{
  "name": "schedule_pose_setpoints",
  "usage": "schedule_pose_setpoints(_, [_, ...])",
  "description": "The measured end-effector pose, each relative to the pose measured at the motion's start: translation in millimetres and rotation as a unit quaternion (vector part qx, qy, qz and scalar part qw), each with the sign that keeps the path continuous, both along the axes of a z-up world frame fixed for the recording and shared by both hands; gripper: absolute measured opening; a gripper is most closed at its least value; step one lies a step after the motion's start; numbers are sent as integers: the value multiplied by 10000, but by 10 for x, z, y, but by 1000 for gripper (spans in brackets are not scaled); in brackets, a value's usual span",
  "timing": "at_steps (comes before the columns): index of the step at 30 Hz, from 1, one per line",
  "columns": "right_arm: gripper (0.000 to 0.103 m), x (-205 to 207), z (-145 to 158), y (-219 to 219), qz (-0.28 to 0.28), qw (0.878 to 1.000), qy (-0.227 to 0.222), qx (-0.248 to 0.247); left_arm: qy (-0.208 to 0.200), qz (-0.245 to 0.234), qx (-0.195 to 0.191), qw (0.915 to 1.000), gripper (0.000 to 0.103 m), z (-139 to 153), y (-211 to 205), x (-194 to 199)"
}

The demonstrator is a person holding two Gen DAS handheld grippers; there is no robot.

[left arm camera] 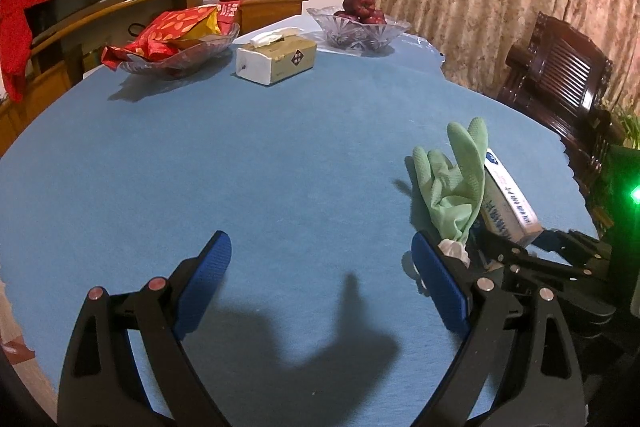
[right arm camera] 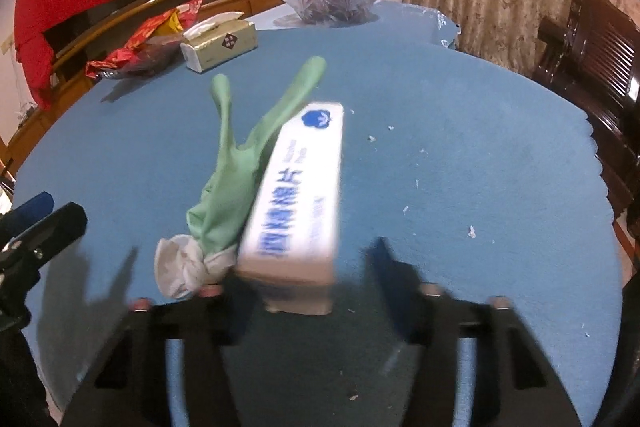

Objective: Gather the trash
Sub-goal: 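Grasp the white alcohol-wipe box with the right tool while the left tool grasps the green glove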

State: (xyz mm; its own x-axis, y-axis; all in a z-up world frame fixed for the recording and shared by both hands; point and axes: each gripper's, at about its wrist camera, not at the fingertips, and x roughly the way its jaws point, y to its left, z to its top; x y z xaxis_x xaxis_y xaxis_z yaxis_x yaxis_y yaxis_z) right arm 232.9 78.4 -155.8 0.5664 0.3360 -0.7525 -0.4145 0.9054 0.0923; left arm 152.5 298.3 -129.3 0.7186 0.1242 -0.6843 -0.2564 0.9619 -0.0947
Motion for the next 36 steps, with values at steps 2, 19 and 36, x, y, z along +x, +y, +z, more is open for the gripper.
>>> schedule_pose_setpoints(2, [36,-7,3,-68,-64,10000,0,20,10,-15,3,10000,89,-3,-23,6])
schedule_pose_setpoints(19, [30,75,94,-291,-34,9990,-40,451,47,-221,18,9997,89,17,-292,118])
schedule_pose_setpoints(36, [30,129,235,-1034,-616,9972,-274,313,456,-800,-88,9957,89,-270,-915,667])
